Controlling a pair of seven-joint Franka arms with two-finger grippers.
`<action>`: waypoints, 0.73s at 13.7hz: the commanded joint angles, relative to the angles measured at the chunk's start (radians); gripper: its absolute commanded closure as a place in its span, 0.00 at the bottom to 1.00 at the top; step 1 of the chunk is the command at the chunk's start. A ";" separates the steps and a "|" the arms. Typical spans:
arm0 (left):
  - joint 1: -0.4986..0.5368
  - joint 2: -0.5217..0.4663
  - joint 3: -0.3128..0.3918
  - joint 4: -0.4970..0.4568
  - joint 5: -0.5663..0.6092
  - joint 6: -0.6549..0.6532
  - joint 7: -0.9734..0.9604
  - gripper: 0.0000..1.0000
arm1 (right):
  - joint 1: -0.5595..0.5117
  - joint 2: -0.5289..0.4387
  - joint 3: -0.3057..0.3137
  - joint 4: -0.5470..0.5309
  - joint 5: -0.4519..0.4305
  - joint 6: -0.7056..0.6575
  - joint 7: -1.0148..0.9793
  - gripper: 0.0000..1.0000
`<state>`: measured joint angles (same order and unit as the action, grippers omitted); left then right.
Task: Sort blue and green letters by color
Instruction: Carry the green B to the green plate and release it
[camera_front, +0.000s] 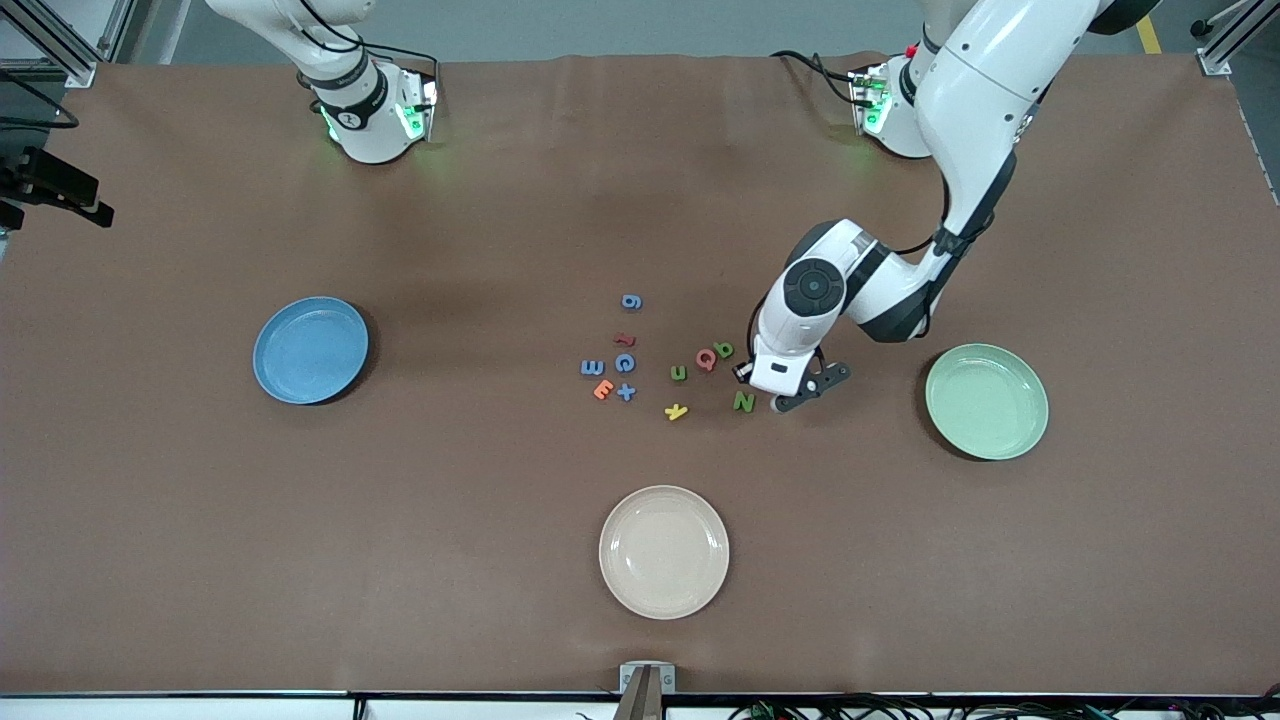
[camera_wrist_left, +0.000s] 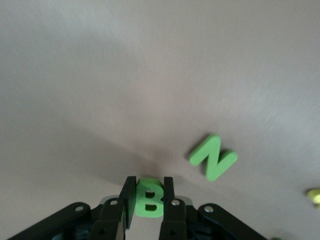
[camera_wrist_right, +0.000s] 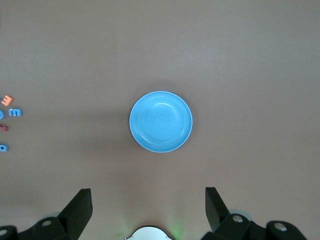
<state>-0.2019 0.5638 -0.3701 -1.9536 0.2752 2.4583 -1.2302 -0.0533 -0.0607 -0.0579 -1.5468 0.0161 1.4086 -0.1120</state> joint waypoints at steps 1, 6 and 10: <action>0.047 -0.087 -0.001 -0.011 0.021 -0.048 0.055 1.00 | 0.001 -0.013 0.001 -0.009 0.004 0.010 -0.001 0.00; 0.188 -0.172 -0.004 -0.007 0.021 -0.143 0.312 1.00 | -0.002 -0.014 0.000 -0.007 0.004 0.023 -0.001 0.00; 0.297 -0.185 -0.006 -0.002 0.021 -0.144 0.493 1.00 | -0.002 -0.013 -0.003 -0.003 0.004 0.030 0.000 0.00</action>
<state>0.0584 0.3949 -0.3675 -1.9476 0.2799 2.3265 -0.7976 -0.0541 -0.0612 -0.0606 -1.5467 0.0161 1.4360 -0.1120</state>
